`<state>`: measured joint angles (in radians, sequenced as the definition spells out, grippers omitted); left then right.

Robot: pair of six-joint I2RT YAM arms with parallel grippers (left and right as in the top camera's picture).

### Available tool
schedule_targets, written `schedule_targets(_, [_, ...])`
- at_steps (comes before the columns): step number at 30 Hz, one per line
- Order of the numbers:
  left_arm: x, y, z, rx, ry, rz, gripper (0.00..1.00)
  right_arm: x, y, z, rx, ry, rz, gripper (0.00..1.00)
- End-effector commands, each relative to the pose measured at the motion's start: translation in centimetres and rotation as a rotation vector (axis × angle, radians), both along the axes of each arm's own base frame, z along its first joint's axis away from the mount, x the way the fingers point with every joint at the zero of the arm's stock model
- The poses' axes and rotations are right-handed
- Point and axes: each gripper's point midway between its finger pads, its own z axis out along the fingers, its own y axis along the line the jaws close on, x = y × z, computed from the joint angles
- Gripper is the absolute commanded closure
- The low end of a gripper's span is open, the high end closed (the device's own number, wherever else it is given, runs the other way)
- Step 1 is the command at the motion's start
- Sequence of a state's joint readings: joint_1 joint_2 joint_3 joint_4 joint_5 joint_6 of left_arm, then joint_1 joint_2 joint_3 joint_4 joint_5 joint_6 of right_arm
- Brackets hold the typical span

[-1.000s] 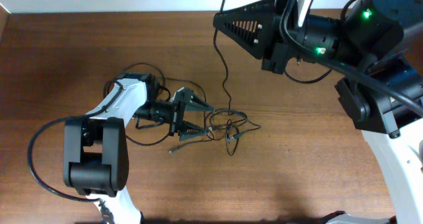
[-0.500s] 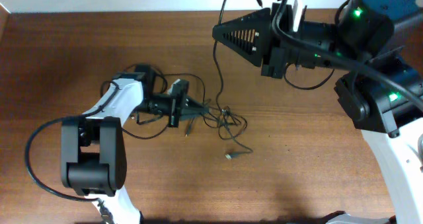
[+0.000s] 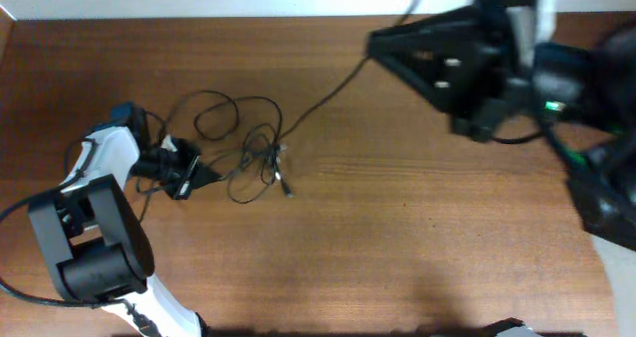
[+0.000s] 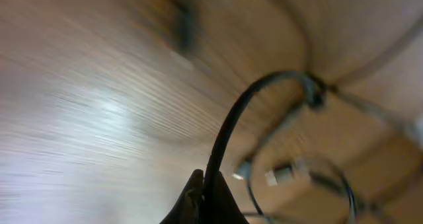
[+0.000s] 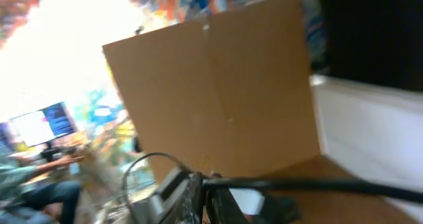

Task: Untangle cables
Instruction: 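Pull a long cable far rightward with the right gripper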

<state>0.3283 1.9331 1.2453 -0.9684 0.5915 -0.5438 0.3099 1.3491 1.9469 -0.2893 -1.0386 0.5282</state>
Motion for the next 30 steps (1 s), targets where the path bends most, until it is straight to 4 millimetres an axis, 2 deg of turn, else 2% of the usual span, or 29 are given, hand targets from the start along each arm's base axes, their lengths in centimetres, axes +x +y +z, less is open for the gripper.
schedule_targets(1, [-1.4, 5.4, -1.5, 0.239, 0.096, 0.094, 1.0, -0.5, -3.2, 1.9, 0.021, -0.066, -0.107, 0.96])
schedule_targets(5, [-2.5, 8.1, -2.0, 0.333, 0.155, 0.162, 1.0, 2.0, -7.1, 1.1, 0.005, -0.005, -0.272, 0.96])
schedule_targets(8, [-2.8, 8.8, -2.0, 0.347, 0.17, 0.19, 1.0, 4.1, -10.2, 0.0, -0.003, 0.065, -0.39, 0.96])
schedule_targets(12, [-3.3, 10.2, -2.2, 0.374, 0.192, 0.229, 1.0, 7.0, -18.2, -2.2, 0.066, 0.299, -0.657, 0.96])
schedule_targets(14, [-3.4, 10.3, -2.2, 0.373, 0.193, 0.235, 1.0, 7.5, -20.9, -3.2, 0.086, 0.362, -0.745, 0.96])
schedule_targets(15, [-3.4, 10.4, -2.2, 0.373, 0.193, 0.237, 1.0, 7.8, -24.0, -4.8, 0.116, 0.455, -0.837, 0.96])
schedule_targets(16, [-3.4, 10.4, -2.2, 0.374, 0.193, 0.237, 1.0, 8.0, -25.6, -5.8, 0.136, 0.511, -0.883, 0.96])
schedule_targets(17, [-3.5, 10.6, -2.2, 0.384, 0.197, 0.237, 1.0, 8.1, -28.3, -7.5, 0.175, 0.608, -0.951, 0.96])
schedule_targets(21, [-3.7, 10.9, -2.3, 0.403, 0.208, 0.246, 1.0, 7.6, -35.1, -13.1, 0.282, 0.878, -1.098, 0.96])
schedule_targets(23, [-3.9, 11.6, -2.3, 0.401, 0.213, 0.268, 0.99, 6.0, -40.0, -19.2, 0.368, 1.17, -1.299, 0.96])
schedule_targets(26, [-4.6, 12.7, -2.2, 0.39, 0.23, 0.322, 1.0, 4.5, -42.5, -23.4, 0.375, 1.362, -1.434, 0.96])
schedule_targets(30, [-5.4, 14.2, -2.1, 0.346, 0.233, 0.394, 1.0, 3.0, -44.5, -26.8, 0.299, 1.494, -1.566, 0.96])
